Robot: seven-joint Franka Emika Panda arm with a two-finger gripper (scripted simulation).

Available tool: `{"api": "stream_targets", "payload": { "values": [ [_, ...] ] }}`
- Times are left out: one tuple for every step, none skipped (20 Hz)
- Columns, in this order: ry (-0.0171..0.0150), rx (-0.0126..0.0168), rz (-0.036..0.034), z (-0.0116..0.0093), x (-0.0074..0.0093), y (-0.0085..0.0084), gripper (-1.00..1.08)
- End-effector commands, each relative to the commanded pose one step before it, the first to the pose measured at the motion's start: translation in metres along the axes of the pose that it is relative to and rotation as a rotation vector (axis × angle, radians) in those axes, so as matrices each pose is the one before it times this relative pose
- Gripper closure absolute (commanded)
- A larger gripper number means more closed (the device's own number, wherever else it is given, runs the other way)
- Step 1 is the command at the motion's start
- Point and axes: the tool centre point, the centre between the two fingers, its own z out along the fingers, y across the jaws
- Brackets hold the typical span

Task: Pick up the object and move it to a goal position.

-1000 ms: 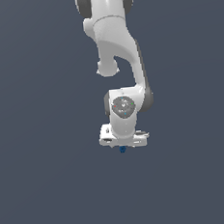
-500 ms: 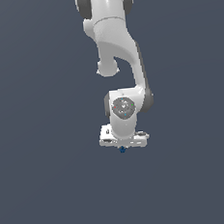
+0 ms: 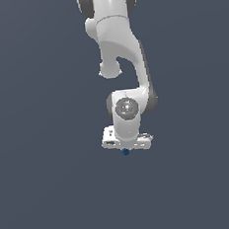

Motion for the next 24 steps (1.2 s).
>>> {"api": "stream_targets", "payload": {
  "values": [
    [0.00105, 0.00029, -0.00047, -0.00586, -0.00263, -0.00272, 1.08],
    [0.0, 0.0, 0.0, -0.00306, -0.00169, -0.00136, 1.08],
    [0.0, 0.0, 0.0, -0.00349, -0.00193, -0.00155, 1.08],
    [0.0, 0.0, 0.0, -0.00393, -0.00217, -0.00174, 1.08],
    [0.0, 0.0, 0.0, -0.00437, -0.00241, -0.00194, 1.08],
    [0.0, 0.0, 0.0, -0.00482, -0.00266, -0.00214, 1.08],
    [0.0, 0.0, 0.0, -0.00529, -0.00291, -0.00234, 1.08],
    [0.0, 0.0, 0.0, -0.00576, -0.00316, -0.00255, 1.08],
    [0.0, 0.0, 0.0, -0.00624, -0.00342, -0.00276, 1.08],
    [0.0, 0.0, 0.0, -0.00674, -0.00369, -0.00298, 1.08],
    [0.0, 0.0, 0.0, -0.00726, -0.00396, -0.00321, 1.08],
    [0.00002, -0.00047, -0.00015, -0.00773, -0.00426, -0.00358, 1.08],
    [0.0, 0.0, 0.0, -0.00834, -0.00453, -0.00368, 1.08],
    [0.0, 0.0, 0.0, -0.00885, -0.0048, -0.0039, 1.08],
    [0.0, 0.0, 0.0, -0.00906, -0.00489, -0.00398, 1.08],
    [0.0, 0.0, 0.0, -0.00919, -0.00495, -0.00404, 1.08],
    [0.00016, -0.00045, -0.00011, -0.00936, -0.00505, -0.00423, 1.08],
    [0.0, 0.0, 0.0, -0.00949, -0.00507, -0.00416, 1.08],
    [0.0, 0.0, 0.0, -0.00966, -0.00515, -0.00423, 1.08],
    [0.00015, -0.00046, -0.00008, -0.00986, -0.00526, -0.00443, 1.08],
    [0.0, 0.0, 0.0, -0.01005, -0.00531, -0.00439, 1.08],
    [0.0, 0.0, 0.0, -0.01027, -0.0054, -0.00448, 1.08],
    [0.00016, -0.00046, -0.00005, -0.01046, -0.00551, -0.00468, 1.08],
    [0.0, 0.0, 0.0, -0.01047, -0.00545, -0.00456, 1.08]
  ]
}}
